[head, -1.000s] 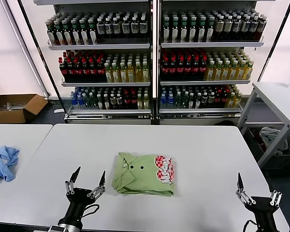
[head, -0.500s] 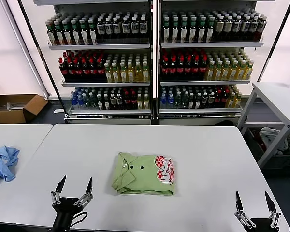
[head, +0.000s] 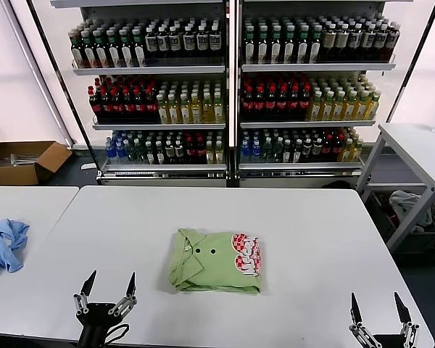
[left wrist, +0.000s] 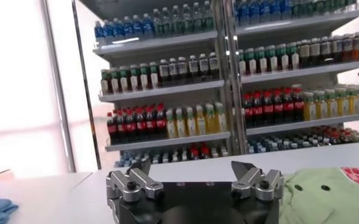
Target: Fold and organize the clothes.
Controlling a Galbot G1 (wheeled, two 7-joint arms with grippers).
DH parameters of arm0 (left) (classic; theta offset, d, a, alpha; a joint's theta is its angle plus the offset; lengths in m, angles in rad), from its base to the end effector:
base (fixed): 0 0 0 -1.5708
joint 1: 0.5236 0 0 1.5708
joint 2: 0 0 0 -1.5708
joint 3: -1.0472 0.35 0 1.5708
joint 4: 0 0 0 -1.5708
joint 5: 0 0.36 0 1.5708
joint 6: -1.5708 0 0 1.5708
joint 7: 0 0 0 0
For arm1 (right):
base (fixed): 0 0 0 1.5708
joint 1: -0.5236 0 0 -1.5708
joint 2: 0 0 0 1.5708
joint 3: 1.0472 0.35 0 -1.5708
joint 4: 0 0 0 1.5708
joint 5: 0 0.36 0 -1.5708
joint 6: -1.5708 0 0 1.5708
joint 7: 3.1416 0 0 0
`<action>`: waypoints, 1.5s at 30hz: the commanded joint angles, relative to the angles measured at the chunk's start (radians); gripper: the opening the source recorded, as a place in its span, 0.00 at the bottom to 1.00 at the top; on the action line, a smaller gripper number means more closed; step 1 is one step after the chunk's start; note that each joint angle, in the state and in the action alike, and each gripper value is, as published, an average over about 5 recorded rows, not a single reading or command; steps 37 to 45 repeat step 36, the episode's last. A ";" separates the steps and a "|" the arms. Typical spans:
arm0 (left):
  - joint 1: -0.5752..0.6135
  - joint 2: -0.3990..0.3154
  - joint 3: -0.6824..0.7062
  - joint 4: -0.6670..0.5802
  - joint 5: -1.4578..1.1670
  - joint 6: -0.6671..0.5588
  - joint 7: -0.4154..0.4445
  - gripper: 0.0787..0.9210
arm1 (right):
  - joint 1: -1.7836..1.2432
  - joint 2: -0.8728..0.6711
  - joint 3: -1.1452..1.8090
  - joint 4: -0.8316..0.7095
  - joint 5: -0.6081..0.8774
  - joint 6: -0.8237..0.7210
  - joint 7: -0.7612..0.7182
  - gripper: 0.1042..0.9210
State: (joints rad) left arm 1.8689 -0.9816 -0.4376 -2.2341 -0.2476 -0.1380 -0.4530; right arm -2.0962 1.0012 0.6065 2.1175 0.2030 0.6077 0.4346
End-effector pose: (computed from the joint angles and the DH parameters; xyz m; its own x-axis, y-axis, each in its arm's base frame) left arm 0.1044 0.0511 -0.2888 -0.9974 -0.0168 0.0700 -0.0080 0.9923 0.1232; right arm 0.0458 -0.1093 -0.3272 -0.9885 0.0594 -0.1389 0.0771 0.9891 -0.1253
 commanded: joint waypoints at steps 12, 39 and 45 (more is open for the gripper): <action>0.015 -0.003 -0.003 0.003 -0.003 -0.008 -0.004 0.88 | -0.011 -0.015 -0.039 0.030 0.073 -0.013 -0.050 0.88; 0.011 -0.004 0.000 0.007 -0.002 -0.009 -0.003 0.88 | -0.010 -0.017 -0.035 0.026 0.073 -0.020 -0.044 0.88; 0.011 -0.004 0.000 0.007 -0.002 -0.009 -0.003 0.88 | -0.010 -0.017 -0.035 0.026 0.073 -0.020 -0.044 0.88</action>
